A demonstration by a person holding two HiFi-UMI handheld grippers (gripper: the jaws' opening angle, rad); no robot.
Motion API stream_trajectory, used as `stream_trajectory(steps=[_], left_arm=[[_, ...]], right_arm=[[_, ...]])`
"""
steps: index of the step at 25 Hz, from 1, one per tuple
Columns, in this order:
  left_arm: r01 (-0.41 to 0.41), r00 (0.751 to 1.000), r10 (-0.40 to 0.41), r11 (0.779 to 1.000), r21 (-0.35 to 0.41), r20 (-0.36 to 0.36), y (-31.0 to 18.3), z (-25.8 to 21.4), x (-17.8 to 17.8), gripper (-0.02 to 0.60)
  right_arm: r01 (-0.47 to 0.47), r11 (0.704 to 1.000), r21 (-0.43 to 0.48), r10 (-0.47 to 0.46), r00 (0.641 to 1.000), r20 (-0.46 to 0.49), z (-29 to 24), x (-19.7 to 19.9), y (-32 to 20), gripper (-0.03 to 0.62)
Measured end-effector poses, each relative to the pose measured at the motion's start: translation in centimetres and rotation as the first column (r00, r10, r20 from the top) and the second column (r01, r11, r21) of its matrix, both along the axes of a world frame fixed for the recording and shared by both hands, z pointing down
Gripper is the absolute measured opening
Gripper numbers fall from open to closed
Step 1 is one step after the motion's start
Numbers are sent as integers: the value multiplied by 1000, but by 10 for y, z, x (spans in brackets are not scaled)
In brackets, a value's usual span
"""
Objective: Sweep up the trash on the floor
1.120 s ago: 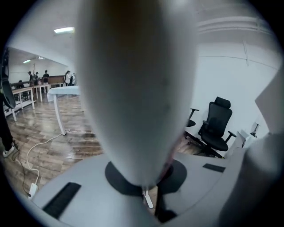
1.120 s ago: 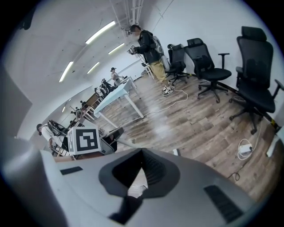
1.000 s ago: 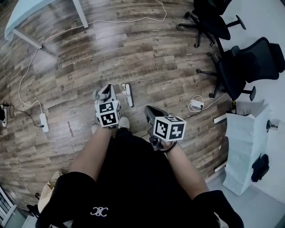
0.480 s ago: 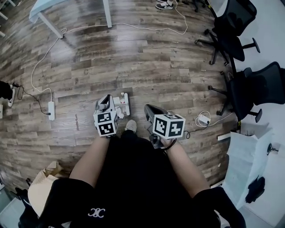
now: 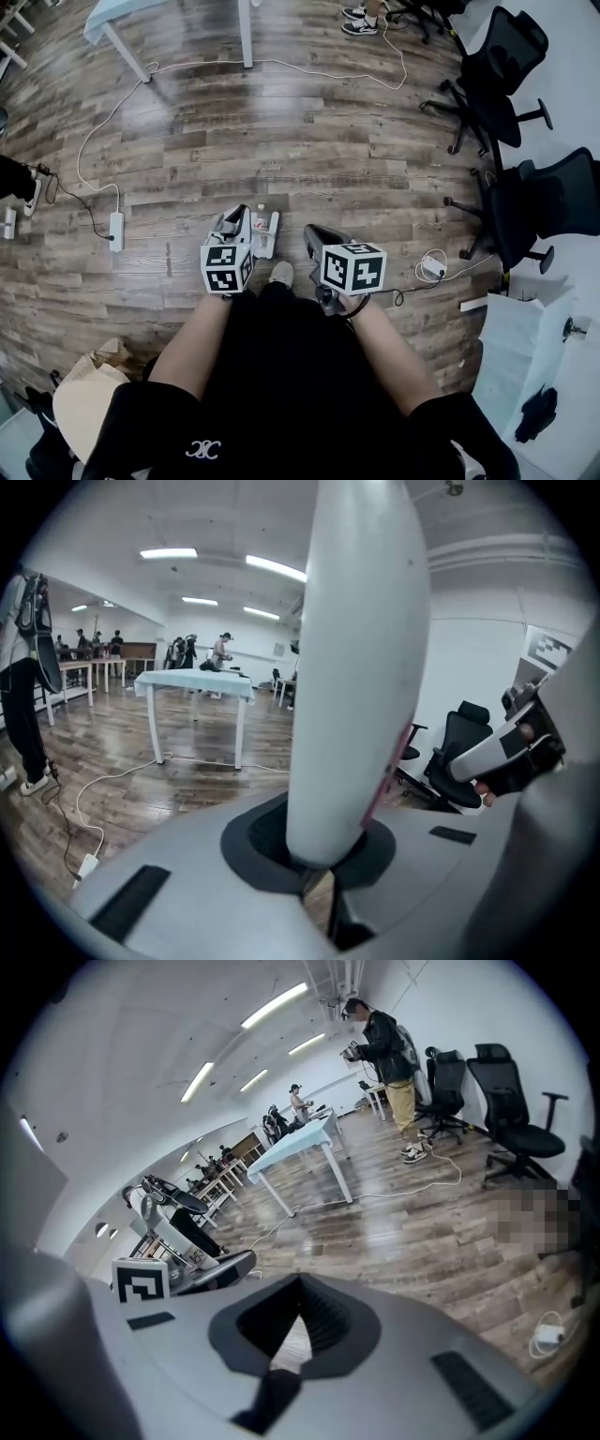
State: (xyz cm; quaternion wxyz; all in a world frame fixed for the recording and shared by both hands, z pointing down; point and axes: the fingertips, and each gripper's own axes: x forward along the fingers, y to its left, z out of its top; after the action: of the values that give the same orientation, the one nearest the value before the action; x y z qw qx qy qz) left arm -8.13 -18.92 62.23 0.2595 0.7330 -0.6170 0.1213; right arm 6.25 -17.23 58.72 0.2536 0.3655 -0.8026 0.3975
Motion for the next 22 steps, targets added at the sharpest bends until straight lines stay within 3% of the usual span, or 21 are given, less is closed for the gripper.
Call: stream_trajectory(steps=[6,12,14,18,22], left_arm=[[-104,994,104,994,34,16,-3,-35,17,6],[-227,973,222,968,110,63,-2,-94,37,5],[-249,968,240,957,146,77,-3,-117,37,5],[-272,961,256,941,203,101,-5,-163,28,5],[-286,957,259,918,273,134,-7,-207,16,5]], right_arm=[[-29,998,55,28,999,33,-12,-3,-9,12],[4,976,216,-1,1000,-17,-44,-22,-23,12],[33,950,311,-21,999,-43,-67,-31,-31,12],[88,863,498,-57,995,-77,-122,-56,-42,12],[128,805,579,-147,989,-14,-171,-86,-37,11]])
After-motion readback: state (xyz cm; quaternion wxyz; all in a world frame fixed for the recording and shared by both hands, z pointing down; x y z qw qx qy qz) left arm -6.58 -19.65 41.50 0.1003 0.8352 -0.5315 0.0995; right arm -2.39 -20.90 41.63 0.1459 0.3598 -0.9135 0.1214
